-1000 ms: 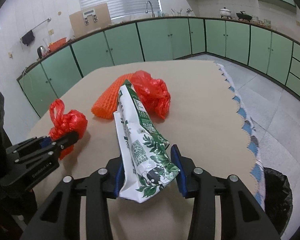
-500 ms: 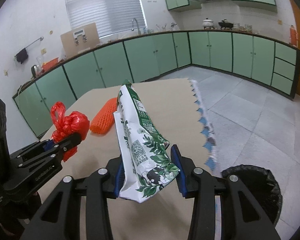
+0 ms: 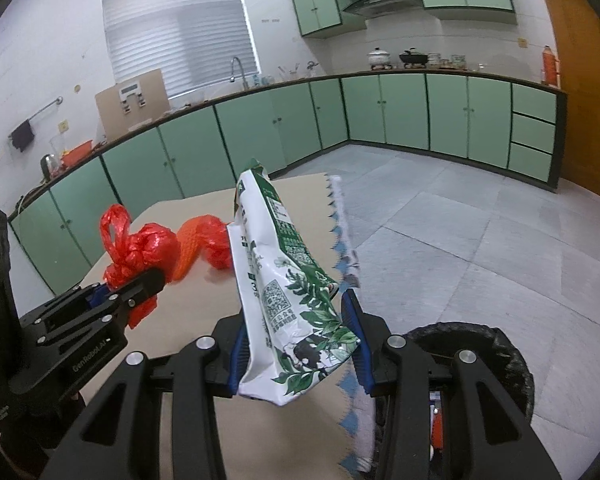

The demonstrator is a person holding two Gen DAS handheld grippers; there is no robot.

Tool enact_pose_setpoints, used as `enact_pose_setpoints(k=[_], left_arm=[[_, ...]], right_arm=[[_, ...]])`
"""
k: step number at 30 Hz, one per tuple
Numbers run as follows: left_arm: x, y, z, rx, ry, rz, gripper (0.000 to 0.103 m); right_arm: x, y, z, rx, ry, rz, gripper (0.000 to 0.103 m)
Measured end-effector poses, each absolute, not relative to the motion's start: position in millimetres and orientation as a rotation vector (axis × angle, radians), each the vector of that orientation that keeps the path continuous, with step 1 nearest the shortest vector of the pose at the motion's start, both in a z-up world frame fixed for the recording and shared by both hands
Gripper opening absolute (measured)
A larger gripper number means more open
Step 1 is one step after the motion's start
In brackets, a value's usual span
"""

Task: Collect trash
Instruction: 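Lift the red plastic bag and snack bag and carry them over the black bin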

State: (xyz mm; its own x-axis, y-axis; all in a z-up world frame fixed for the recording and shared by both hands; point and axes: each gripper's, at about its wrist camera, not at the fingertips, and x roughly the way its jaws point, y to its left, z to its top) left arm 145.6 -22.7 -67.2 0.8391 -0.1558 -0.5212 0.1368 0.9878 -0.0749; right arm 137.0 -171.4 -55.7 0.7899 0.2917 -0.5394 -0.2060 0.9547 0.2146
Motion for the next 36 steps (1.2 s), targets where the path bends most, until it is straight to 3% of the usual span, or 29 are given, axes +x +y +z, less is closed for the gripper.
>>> enact_pose_setpoints(k=[36], left_arm=[[159.8, -195.4, -93.3, 0.078, 0.556, -0.483, 0.021]], right_arm=[[88.1, -318.1, -81.8, 0.239, 0.593, -0.124, 0.042]])
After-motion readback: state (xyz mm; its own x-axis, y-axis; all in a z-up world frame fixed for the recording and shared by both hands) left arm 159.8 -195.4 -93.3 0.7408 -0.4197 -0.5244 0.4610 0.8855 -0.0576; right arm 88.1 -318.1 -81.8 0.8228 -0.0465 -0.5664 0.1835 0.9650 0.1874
